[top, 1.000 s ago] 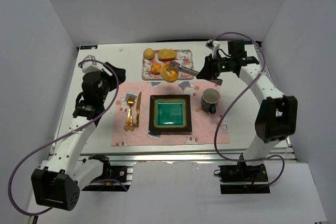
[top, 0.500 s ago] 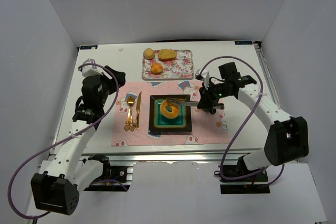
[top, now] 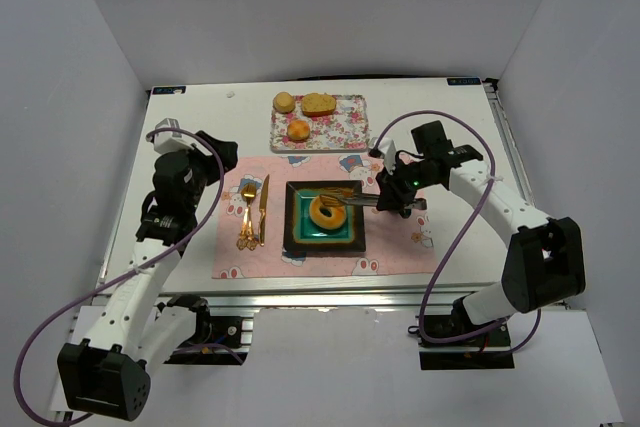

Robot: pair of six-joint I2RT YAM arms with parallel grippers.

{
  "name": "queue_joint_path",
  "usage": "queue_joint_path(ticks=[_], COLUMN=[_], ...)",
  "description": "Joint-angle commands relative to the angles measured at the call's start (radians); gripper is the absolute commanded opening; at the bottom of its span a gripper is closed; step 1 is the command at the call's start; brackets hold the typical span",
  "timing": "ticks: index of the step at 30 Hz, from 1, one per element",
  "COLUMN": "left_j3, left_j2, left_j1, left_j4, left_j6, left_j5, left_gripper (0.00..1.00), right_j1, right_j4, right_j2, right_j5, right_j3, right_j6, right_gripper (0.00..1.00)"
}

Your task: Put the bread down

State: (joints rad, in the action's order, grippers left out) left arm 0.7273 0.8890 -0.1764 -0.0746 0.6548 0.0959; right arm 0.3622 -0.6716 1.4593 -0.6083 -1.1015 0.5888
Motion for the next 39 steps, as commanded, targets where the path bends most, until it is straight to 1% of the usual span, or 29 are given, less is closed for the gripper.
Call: queue_joint_path(ticks=[1,4,12,14,15,16,17,18,19,20,21,22,23,24,25,26,27,28,29,30,31,33,34,35,37,38,39], left_j3=[-0.009,-0.006,0.015,0.017,0.018,0.018,0.018,0.018,0.017,0.015,0.012,0.009,0.008,0.007,0.007,0.012,0.017,0.020,0.026,0.029,0.034,0.052,0.057,0.067,0.073,0.073,0.072], left_j2=[-0.032,-0.033,-0.021,-0.022,-0.021,-0.021,-0.018,-0.019,-0.019,-0.018,-0.015,-0.012,-0.004,0.002,0.008,0.022,0.030,0.034,0.041,0.056,0.063,0.086,0.090,0.096,0.103,0.103,0.102], left_j1=[-0.002,-0.002,-0.002,-0.002,-0.002,-0.002,-0.002,-0.002,-0.002,-0.002,-0.002,-0.002,-0.003,-0.002,-0.002,-0.002,-0.003,-0.002,-0.003,-0.002,-0.003,-0.002,-0.002,-0.003,-0.002,-0.002,-0.002], left_j4=[0.007,0.001,-0.010,-0.007,-0.008,-0.008,-0.008,-0.008,-0.004,-0.001,0.004,0.012,0.018,0.019,0.025,0.027,0.027,0.029,0.029,0.029,0.027,0.021,0.013,0.007,-0.002,-0.004,-0.007], left_j6=[0.006,0.006,-0.006,-0.006,-0.006,-0.006,-0.006,-0.006,-0.006,-0.004,-0.004,-0.003,-0.003,-0.003,-0.003,-0.004,-0.004,-0.010,-0.011,-0.012,-0.014,-0.023,-0.029,-0.030,-0.038,-0.038,-0.040], left_j5=[0.007,0.007,0.005,0.005,0.005,0.005,0.005,0.005,0.004,0.001,-0.002,-0.007,-0.019,-0.024,-0.031,-0.041,-0.045,-0.048,-0.053,-0.058,-0.059,-0.062,-0.062,-0.059,-0.050,-0.045,-0.036], left_gripper=[0.81,0.81,0.81,0.80,0.81,0.81,0.81,0.80,0.80,0.79,0.75,0.68,0.57,0.31,0.20,0.11,0.06,0.06,0.07,0.09,0.16,0.28,0.42,0.49,0.58,0.65,0.67], right_j1=[0.006,0.004,0.003,-0.006,-0.015,-0.028,-0.072,-0.097,-0.127,-0.202,-0.244,-0.288,-0.361,-0.408,-0.452,-0.468,-0.477,-0.483,-0.483,-0.483,-0.485,-0.491,-0.499,-0.500,-0.503,-0.503,-0.503], right_j4=[0.026,0.030,0.041,0.055,0.090,0.115,0.141,0.165,0.211,0.230,0.250,0.273,0.323,0.346,0.369,0.441,0.492,0.551,0.619,0.735,0.774,0.819,0.820,0.819,0.813,0.808,0.787], right_j2=[-0.005,-0.011,-0.036,-0.051,-0.065,-0.071,-0.074,-0.076,-0.068,-0.062,-0.053,-0.037,-0.031,-0.024,-0.014,-0.011,-0.011,-0.013,-0.013,-0.011,0.008,0.038,0.065,0.081,0.114,0.124,0.140], right_j5=[-0.016,-0.019,-0.016,-0.016,-0.010,-0.007,-0.001,0.034,0.050,0.064,0.090,0.110,0.136,0.189,0.229,0.281,0.391,0.460,0.529,0.614,0.651,0.665,0.657,0.656,0.650,0.648,0.641], right_j3=[-0.041,-0.058,-0.127,-0.155,-0.164,-0.173,-0.182,-0.198,-0.207,-0.212,-0.210,-0.201,-0.187,-0.146,-0.121,-0.089,-0.051,0.042,0.092,0.136,0.200,0.235,0.250,0.255,0.261,0.267,0.267], right_j6=[0.017,0.014,0.002,-0.023,-0.067,-0.067,-0.134,-0.174,-0.213,-0.275,-0.305,-0.334,-0.383,-0.395,-0.406,-0.424,-0.434,-0.443,-0.451,-0.449,-0.442,-0.431,-0.432,-0.434,-0.425,-0.417,-0.399], right_gripper=[0.40,0.46,0.46,0.43,0.39,0.37,0.34,0.25,0.20,0.15,0.07,0.00,0.00,0.00,0.00,0.00,0.00,0.00,0.00,0.00,0.00,0.00,0.00,0.00,0.00,0.00,0.04])
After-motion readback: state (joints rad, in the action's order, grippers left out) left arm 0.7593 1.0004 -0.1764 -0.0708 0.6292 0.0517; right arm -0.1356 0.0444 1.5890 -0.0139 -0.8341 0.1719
